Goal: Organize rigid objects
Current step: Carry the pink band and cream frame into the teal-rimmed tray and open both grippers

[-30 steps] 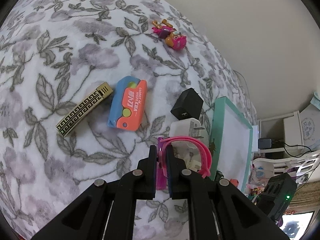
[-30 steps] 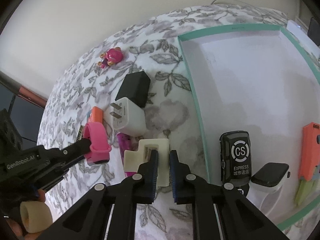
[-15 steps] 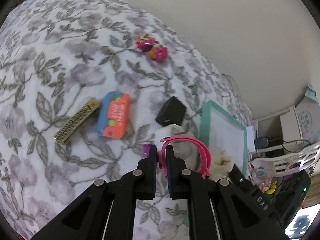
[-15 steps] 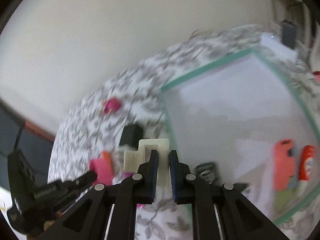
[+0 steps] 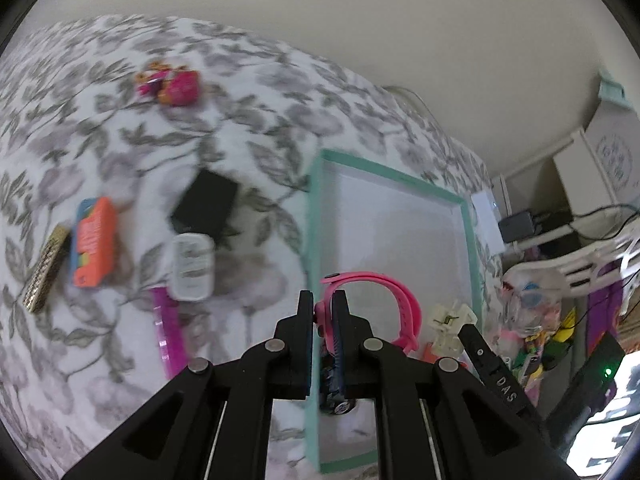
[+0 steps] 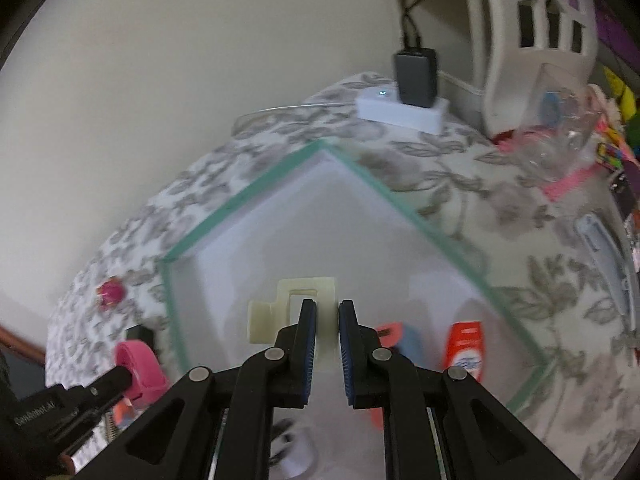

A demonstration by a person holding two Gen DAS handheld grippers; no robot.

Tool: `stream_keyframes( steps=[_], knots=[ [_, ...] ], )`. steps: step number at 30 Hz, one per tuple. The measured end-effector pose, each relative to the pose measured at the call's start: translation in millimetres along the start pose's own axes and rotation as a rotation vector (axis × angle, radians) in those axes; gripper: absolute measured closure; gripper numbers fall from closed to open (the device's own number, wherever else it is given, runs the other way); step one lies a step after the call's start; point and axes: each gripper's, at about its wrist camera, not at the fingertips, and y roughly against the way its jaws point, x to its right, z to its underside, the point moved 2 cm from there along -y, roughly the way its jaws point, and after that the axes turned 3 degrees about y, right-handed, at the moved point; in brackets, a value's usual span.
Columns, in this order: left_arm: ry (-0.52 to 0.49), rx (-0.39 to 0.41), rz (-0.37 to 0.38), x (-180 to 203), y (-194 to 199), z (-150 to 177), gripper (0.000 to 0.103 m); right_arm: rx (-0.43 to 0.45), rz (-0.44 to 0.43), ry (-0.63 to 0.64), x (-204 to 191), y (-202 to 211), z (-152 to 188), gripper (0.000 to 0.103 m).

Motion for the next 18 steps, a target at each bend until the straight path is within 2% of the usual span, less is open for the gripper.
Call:
stream_keyframes(
  steps=[7, 16, 18],
  knots=[
    [-0.066, -0.011, -0.032, 32, -32, 5, 0.094, -0.007, 0.03, 0.02, 8, -7, 2, 0.09],
    [-0.068, -0.034, -0.063, 29, -53, 13, 0.093, -0.029, 0.026, 0.04, 6, -12, 4, 0.088],
    [-0.065, -0.033, -0.056, 27, -53, 13, 0.088, -0.026, 0.026, 0.058, 3, -11, 5, 0.088]
  ],
)
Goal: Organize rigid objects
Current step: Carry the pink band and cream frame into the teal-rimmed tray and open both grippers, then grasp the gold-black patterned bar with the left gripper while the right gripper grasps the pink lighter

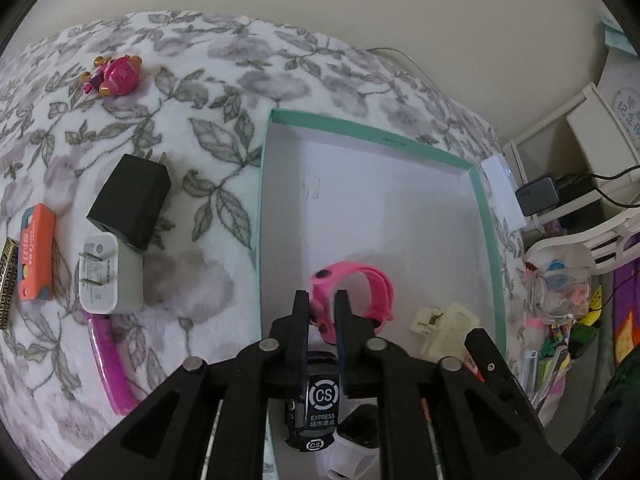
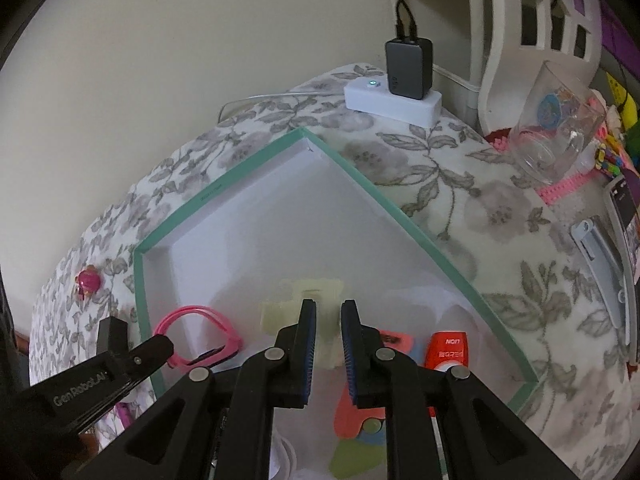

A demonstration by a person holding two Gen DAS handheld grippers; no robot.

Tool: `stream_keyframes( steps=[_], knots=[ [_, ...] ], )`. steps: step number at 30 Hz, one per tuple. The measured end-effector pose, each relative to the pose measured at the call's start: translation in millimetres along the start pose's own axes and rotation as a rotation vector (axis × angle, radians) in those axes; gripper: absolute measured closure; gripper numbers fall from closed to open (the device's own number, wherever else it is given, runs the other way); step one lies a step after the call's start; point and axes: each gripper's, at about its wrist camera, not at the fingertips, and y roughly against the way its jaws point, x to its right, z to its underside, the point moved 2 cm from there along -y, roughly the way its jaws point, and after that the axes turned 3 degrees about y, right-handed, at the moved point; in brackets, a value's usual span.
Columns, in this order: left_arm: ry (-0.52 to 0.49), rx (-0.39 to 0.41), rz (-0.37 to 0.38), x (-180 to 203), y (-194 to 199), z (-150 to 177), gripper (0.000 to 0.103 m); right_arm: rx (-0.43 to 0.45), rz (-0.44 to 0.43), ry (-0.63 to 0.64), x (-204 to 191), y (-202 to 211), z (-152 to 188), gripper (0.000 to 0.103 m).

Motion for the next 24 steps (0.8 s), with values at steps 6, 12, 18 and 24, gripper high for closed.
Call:
stream_keyframes(
  steps=[6, 12, 18, 24],
  knots=[
    [0.003, 0.015, 0.011, -5, 11, 4, 0.067, 0.012, 0.012, 0.053, -9, 5, 2, 0.088],
    [0.014, 0.064, -0.02, -17, 34, 6, 0.042, 0.005, 0.02, 0.067, -12, 8, 8, 0.079],
    [0.036, 0.133, -0.087, -45, 60, 10, 0.024, 0.006, -0.011, 0.088, -21, 13, 15, 0.055],
    [0.104, 0.177, -0.1, -79, 88, 11, 0.019, 0.01, -0.041, 0.122, -36, 18, 24, 0.034]
  ],
)
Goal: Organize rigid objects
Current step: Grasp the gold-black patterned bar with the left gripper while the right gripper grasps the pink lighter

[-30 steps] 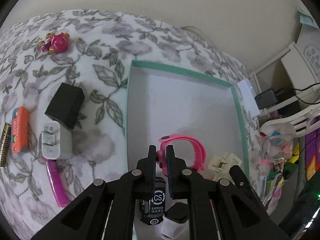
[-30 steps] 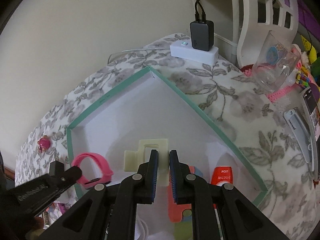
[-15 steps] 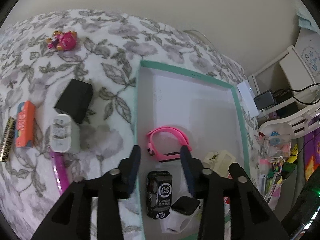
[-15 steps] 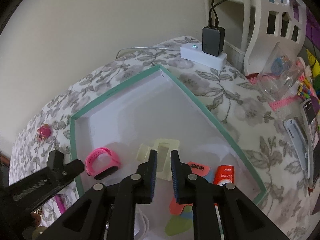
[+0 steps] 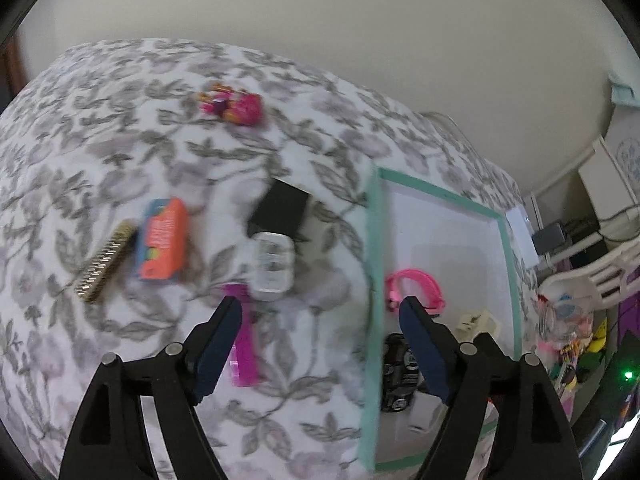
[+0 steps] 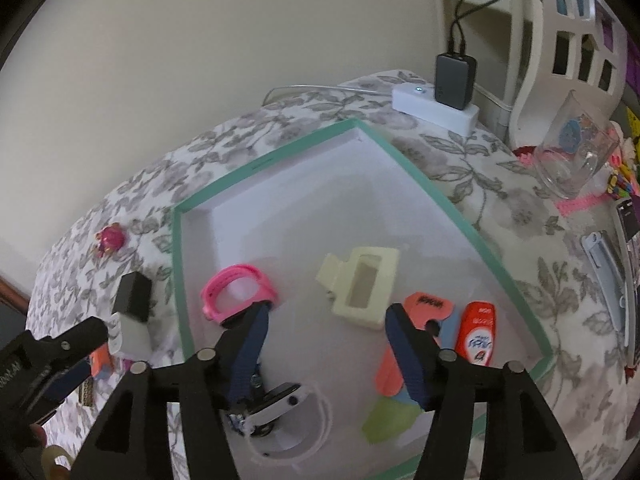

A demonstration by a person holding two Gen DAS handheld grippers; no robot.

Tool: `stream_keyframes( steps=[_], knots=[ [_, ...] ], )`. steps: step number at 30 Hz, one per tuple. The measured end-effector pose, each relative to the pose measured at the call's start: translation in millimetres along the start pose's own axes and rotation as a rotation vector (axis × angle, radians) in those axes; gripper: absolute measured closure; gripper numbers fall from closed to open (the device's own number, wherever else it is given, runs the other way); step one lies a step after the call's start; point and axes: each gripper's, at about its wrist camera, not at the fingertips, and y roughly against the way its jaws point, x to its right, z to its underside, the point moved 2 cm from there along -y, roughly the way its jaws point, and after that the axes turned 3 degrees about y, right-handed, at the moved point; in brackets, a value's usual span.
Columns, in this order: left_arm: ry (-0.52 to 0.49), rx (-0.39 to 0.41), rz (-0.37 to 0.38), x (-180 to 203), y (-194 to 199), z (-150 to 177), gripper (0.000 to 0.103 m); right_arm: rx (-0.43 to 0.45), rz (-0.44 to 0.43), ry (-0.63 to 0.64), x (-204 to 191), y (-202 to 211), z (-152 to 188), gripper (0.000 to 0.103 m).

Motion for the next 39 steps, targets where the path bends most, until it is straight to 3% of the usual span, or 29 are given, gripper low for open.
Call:
stream_keyframes(
  steps=[1, 5, 9, 10, 14, 22, 27, 33, 39],
  knots=[
    [0.003, 0.011, -0.014, -4, 4, -1, 0.014, 0.004, -0.003, 0.006, -3, 1, 1, 0.031],
    [-0.006, 0.069, -0.107, -25, 26, -9, 0.013, 0.015, -0.012, 0.021, -13, 6, 4, 0.019],
    [-0.005, 0.109, -0.204, -46, 40, -15, 0.009, 0.009, -0.037, 0.036, -26, 8, 8, 0.016],
    [0.003, 0.116, -0.216, -51, 43, -16, 0.005, 0.011, -0.04, 0.043, -30, 8, 9, 0.014],
    [0.034, 0.11, -0.244, -68, 46, -23, 0.004, 0.012, -0.049, 0.097, -50, 10, 14, 0.0],
    [0.121, 0.126, -0.256, -105, 53, -37, 0.0, -0.004, -0.087, 0.204, -92, 7, 26, 0.0],
    [0.214, 0.173, -0.335, -146, 60, -45, 0.0, -0.036, -0.078, 0.264, -117, -3, 37, 0.0],
    [0.302, 0.085, -0.376, -185, 46, -44, 0.0, -0.072, -0.105, 0.318, -143, -13, 44, 0.0],
    [0.289, 0.05, -0.394, -191, 35, -44, 0.0, -0.13, -0.091, 0.405, -165, -33, 58, 0.002]
  ],
)
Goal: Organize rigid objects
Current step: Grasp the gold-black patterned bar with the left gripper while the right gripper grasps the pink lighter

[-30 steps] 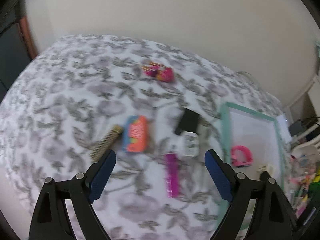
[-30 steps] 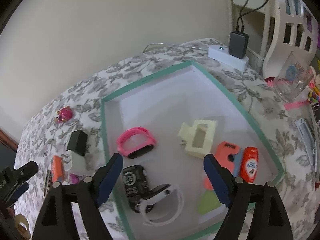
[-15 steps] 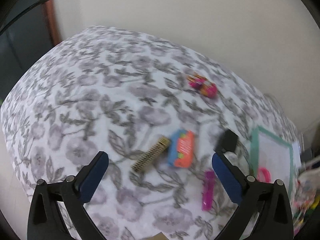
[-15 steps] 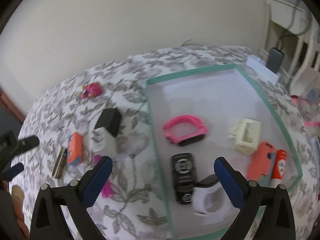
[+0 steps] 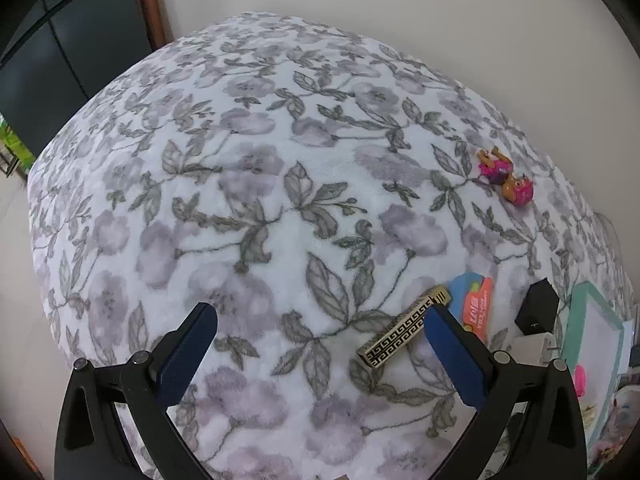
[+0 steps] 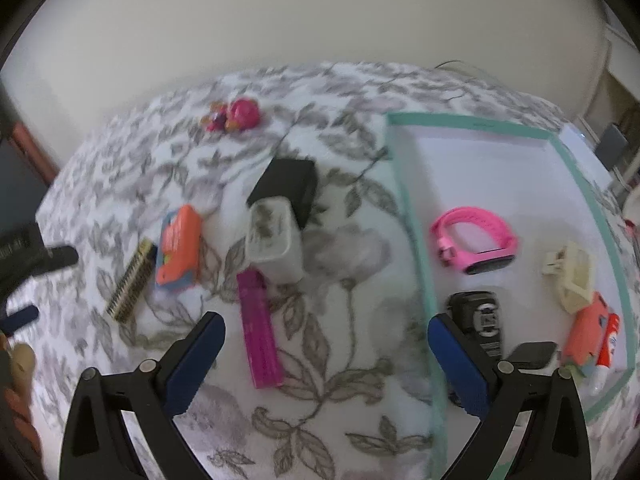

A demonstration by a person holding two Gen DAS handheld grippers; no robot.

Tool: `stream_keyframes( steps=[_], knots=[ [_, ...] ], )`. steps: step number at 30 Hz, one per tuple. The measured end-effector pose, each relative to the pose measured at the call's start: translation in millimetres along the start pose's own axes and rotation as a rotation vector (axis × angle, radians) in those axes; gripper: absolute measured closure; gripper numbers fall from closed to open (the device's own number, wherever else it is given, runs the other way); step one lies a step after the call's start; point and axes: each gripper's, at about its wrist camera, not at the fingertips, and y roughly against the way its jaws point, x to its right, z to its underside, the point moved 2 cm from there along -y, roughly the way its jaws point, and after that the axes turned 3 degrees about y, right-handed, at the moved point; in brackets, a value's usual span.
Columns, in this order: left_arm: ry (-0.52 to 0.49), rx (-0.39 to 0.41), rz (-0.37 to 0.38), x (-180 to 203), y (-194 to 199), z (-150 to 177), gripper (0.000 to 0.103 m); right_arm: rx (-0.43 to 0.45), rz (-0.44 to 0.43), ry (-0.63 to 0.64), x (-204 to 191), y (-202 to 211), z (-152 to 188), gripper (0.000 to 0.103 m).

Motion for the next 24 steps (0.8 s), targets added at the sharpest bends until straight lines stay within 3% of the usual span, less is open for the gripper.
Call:
stream_keyframes(
  steps=[10, 21, 24],
  knots=[
    [-0.152, -0.056, -0.02, 24, -24, 7, 0.0, -0.046, -0.001, 0.042, -12, -19, 4, 0.008],
    [-0.259, -0.076, -0.016, 47, -42, 15, 0.001, -0.058, 0.014, 0.095, -22, -25, 4, 0.029],
    [-0.27, -0.074, -0.012, 51, -48, 16, 0.015, -0.055, 0.012, 0.095, -22, -25, 4, 0.031]
  ],
)
